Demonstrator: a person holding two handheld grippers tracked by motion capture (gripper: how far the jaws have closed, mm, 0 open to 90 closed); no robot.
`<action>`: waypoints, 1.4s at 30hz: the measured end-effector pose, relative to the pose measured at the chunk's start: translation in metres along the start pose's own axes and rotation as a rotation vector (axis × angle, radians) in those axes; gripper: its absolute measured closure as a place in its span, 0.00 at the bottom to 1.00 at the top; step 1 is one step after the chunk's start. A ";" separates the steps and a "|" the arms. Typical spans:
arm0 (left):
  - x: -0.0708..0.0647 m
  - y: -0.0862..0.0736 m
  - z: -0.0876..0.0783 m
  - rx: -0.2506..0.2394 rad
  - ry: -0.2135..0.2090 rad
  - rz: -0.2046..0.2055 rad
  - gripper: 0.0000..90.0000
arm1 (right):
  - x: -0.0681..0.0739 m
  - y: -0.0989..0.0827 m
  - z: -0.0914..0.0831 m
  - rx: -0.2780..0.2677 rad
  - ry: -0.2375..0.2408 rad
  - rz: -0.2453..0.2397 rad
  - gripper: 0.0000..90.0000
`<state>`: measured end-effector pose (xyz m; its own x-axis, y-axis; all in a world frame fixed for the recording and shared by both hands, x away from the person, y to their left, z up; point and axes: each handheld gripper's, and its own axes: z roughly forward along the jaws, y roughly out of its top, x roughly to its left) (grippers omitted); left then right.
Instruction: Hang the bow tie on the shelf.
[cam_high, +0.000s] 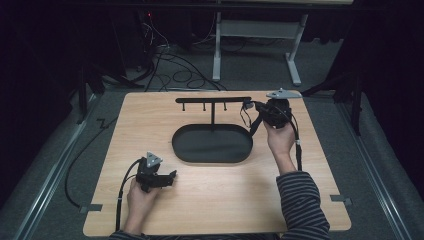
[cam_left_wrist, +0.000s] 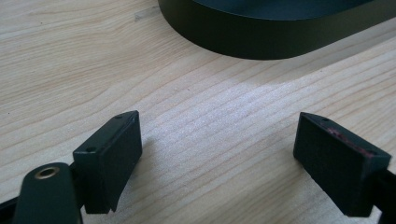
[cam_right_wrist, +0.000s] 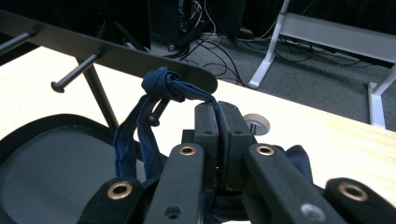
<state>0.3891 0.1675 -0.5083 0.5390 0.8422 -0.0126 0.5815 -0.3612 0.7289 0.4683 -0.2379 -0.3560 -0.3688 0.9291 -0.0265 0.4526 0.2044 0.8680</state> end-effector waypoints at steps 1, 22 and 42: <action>0.000 0.000 0.000 0.000 0.000 0.000 0.17 | 0.000 0.000 0.000 0.000 0.000 0.000 0.99; 0.000 0.000 0.000 -0.001 -0.001 -0.001 0.17 | 0.001 -0.005 0.014 0.021 -0.002 0.027 0.99; 0.000 0.000 0.000 -0.001 -0.001 0.000 0.17 | -0.012 -0.024 0.013 0.064 0.048 0.077 0.80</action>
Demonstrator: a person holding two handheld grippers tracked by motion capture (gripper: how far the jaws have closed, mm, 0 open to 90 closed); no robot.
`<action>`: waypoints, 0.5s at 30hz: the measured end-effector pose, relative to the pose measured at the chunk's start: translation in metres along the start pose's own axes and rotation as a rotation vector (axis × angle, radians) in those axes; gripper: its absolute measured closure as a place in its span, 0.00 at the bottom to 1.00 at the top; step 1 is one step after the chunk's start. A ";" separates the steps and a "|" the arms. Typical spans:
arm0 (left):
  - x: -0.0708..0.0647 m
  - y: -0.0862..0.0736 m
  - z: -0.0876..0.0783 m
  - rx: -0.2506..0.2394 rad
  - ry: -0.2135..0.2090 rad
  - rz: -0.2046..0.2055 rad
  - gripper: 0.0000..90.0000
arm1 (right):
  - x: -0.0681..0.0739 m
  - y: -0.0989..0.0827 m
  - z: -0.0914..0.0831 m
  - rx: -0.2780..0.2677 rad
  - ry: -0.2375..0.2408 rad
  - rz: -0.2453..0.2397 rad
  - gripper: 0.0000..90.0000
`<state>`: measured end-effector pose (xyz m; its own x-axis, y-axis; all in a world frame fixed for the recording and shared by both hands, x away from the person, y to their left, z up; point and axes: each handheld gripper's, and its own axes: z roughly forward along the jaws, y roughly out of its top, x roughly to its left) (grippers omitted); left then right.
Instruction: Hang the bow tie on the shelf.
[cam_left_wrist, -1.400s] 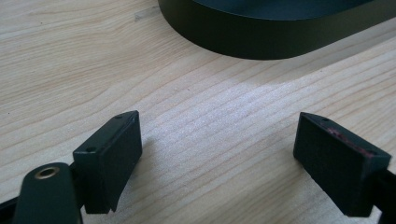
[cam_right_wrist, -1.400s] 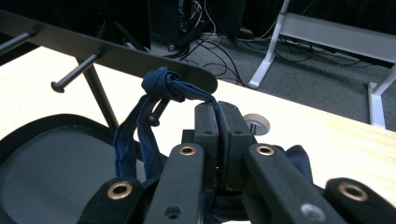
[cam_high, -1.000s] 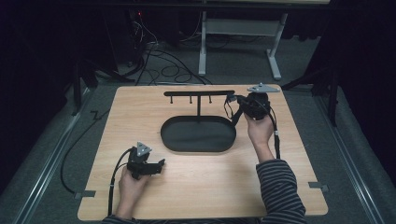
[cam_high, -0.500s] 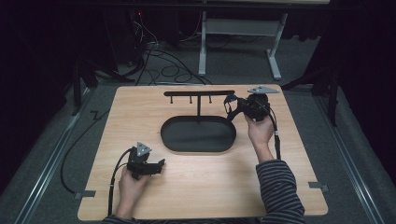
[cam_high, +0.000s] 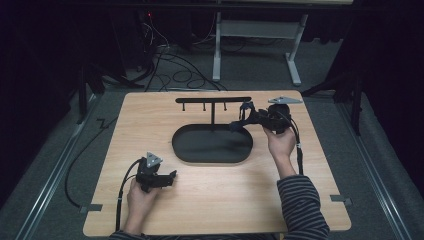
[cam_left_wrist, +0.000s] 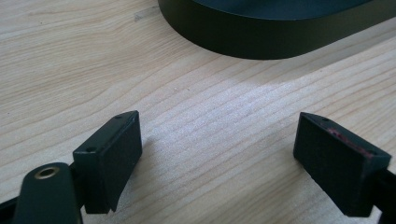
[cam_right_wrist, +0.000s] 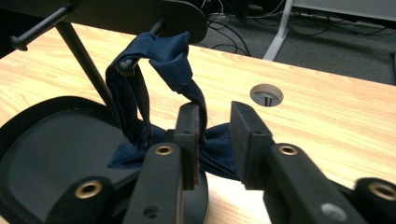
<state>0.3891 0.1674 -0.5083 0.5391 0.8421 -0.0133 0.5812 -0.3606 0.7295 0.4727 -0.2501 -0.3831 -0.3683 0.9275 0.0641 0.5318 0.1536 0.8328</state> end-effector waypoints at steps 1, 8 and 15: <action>0.000 0.000 0.000 0.000 0.000 0.000 0.17 | 0.000 0.000 -0.001 0.001 0.001 -0.004 0.78; 0.000 0.000 0.000 0.000 0.000 0.000 0.17 | -0.001 0.001 -0.008 -0.016 0.016 -0.001 0.71; 0.000 0.000 0.000 0.000 0.000 0.000 0.17 | -0.002 -0.001 -0.015 -0.041 0.030 -0.009 0.67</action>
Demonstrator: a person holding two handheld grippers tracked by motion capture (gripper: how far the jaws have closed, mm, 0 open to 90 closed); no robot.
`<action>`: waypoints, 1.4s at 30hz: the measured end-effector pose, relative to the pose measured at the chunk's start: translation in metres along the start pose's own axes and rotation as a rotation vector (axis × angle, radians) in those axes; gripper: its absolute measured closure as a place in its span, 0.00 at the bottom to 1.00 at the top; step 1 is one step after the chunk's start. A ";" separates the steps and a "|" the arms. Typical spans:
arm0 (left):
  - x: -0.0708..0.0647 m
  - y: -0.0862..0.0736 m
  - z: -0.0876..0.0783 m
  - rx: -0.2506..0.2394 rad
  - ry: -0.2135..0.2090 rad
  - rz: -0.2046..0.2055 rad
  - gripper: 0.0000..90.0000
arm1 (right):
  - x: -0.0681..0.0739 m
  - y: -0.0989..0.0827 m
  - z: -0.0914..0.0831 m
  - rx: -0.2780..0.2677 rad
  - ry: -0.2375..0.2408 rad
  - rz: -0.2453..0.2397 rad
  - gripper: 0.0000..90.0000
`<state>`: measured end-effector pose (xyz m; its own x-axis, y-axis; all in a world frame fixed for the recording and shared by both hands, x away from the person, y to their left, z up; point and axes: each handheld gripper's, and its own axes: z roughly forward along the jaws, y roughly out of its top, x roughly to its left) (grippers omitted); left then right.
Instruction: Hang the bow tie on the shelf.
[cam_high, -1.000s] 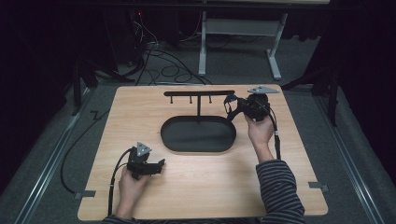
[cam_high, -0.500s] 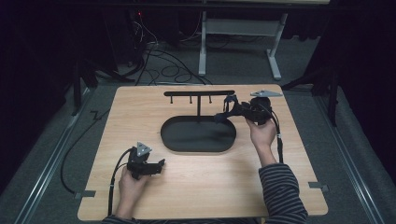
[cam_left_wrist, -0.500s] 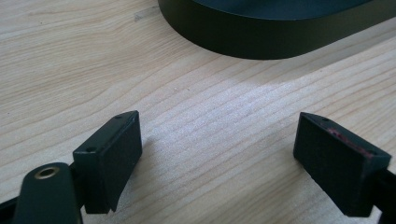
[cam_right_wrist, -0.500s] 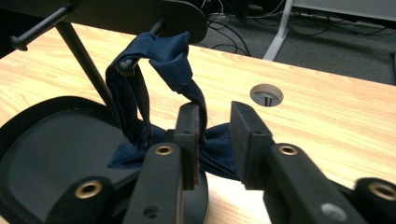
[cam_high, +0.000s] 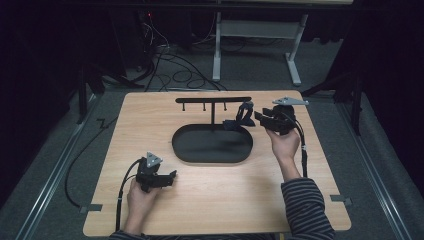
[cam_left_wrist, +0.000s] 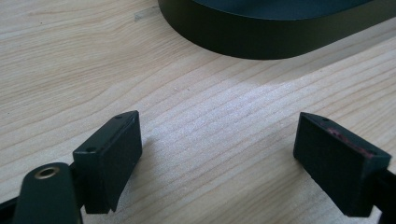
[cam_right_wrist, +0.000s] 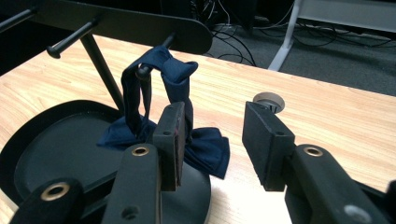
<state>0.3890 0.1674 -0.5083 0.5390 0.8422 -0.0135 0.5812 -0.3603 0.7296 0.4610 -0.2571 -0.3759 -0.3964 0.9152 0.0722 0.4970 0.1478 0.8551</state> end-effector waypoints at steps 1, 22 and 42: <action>0.000 0.000 0.000 0.000 0.000 0.000 0.18 | 0.000 -0.001 0.000 0.004 0.002 -0.001 0.67; 0.000 0.000 0.000 0.000 0.000 0.000 0.17 | -0.010 -0.013 -0.017 0.009 0.053 0.035 0.62; 0.000 0.000 0.000 0.000 0.000 0.000 0.17 | -0.024 -0.031 -0.043 -0.019 0.044 0.072 0.61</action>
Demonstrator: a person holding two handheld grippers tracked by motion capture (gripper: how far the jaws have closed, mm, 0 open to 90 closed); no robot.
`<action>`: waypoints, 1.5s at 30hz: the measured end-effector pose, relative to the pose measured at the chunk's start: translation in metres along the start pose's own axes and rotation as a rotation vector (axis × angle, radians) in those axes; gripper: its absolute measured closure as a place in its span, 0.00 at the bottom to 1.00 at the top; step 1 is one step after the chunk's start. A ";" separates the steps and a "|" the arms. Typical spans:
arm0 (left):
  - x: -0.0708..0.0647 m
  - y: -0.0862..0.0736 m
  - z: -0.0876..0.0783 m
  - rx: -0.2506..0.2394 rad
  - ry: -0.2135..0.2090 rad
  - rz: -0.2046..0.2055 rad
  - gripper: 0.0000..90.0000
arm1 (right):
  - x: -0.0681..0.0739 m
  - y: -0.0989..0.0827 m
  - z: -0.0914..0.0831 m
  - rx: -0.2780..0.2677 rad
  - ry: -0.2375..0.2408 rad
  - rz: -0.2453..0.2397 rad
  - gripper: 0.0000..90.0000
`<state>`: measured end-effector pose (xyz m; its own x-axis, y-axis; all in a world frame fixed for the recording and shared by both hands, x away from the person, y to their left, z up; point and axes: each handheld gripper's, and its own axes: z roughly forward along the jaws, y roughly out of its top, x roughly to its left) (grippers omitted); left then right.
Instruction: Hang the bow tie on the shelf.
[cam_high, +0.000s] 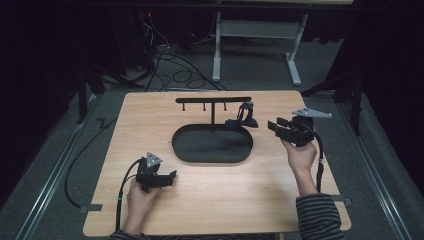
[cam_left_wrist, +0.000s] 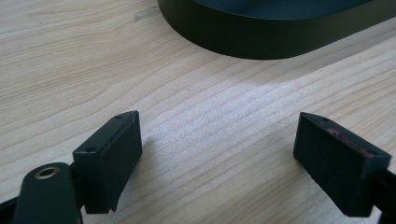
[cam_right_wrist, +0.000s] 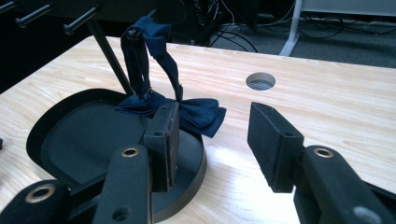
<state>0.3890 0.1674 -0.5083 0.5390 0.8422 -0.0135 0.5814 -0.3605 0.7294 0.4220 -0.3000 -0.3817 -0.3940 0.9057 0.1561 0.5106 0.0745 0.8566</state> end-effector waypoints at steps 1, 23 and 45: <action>0.000 0.000 0.000 0.000 0.000 0.000 0.17 | 0.000 0.000 0.000 0.000 0.000 0.000 0.61; 0.000 0.000 0.000 0.000 0.000 -0.001 0.17 | -0.008 -0.022 -0.022 0.008 0.020 0.031 0.60; 0.000 0.000 0.000 0.000 0.000 -0.001 0.17 | -0.008 -0.040 -0.033 0.013 0.026 0.036 0.60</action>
<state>0.3889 0.1673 -0.5083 0.5384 0.8426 -0.0138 0.5818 -0.3598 0.7294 0.3790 -0.3240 -0.4012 -0.3949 0.8967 0.2000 0.5348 0.0474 0.8437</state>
